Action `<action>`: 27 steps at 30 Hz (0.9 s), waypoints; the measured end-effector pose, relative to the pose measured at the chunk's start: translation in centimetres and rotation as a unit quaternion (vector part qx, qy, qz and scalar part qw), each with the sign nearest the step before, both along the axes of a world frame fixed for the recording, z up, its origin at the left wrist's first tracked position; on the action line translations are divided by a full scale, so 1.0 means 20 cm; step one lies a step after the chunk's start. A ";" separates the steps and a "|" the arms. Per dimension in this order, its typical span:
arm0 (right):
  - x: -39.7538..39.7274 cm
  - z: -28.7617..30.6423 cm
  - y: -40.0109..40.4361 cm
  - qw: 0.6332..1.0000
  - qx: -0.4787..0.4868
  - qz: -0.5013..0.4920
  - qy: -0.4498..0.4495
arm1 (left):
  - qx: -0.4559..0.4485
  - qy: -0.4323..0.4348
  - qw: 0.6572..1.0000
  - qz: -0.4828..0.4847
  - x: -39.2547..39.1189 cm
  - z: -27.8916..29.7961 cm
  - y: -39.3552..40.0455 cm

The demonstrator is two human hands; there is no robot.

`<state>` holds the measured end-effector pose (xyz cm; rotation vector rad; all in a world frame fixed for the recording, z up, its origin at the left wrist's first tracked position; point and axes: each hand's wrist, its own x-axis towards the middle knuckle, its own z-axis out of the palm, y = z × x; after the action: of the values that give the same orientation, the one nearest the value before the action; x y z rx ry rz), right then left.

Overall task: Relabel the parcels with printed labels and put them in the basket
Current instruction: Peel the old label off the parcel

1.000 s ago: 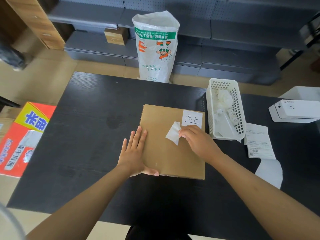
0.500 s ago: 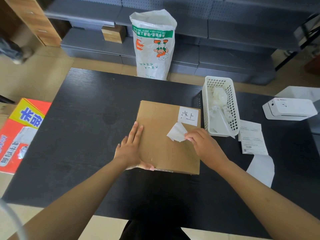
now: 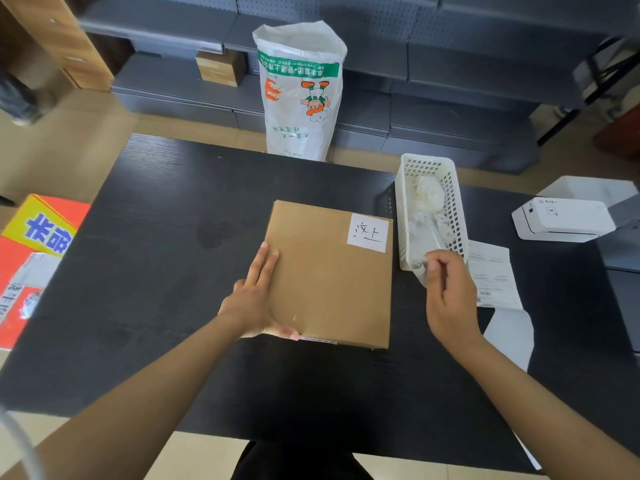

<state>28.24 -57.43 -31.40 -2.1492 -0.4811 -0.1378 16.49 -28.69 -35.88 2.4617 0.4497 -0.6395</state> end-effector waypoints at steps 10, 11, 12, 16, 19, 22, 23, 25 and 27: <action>-0.05 0.01 0.16 0.893 0.200 -0.138 0.378 | -0.017 -0.001 1.000 -0.003 0.00 -0.01 0.01; -0.05 0.01 0.17 0.874 0.220 -0.147 0.407 | -0.017 0.000 1.000 -0.003 0.00 -0.01 0.01; -0.05 0.01 0.18 0.860 0.231 -0.153 0.428 | -0.015 0.002 1.000 -0.004 0.00 -0.01 0.01; -0.05 0.02 0.18 0.794 0.322 -0.171 0.487 | -0.003 0.014 1.000 -0.014 0.01 0.00 0.01; -0.04 0.04 0.13 0.796 0.301 -0.161 0.500 | 0.017 0.026 0.999 -0.027 0.01 0.02 0.00; 0.01 0.03 0.07 0.852 0.191 -0.195 0.447 | 0.033 0.035 0.998 -0.039 0.02 0.03 -0.01; 0.04 0.03 0.05 0.862 0.173 -0.214 0.424 | 0.035 0.038 0.998 -0.042 0.03 0.04 -0.01; 0.13 0.03 0.02 0.887 0.126 -0.242 0.372 | 0.043 0.045 0.997 -0.049 0.03 0.05 -0.01; 0.24 0.03 0.01 0.914 0.053 -0.260 0.306 | 0.057 0.049 0.996 -0.056 0.04 0.06 -0.02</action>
<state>33.07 -57.25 -30.76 -2.0250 0.4565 0.2126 17.28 -29.18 -34.58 2.5867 0.3994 -0.8044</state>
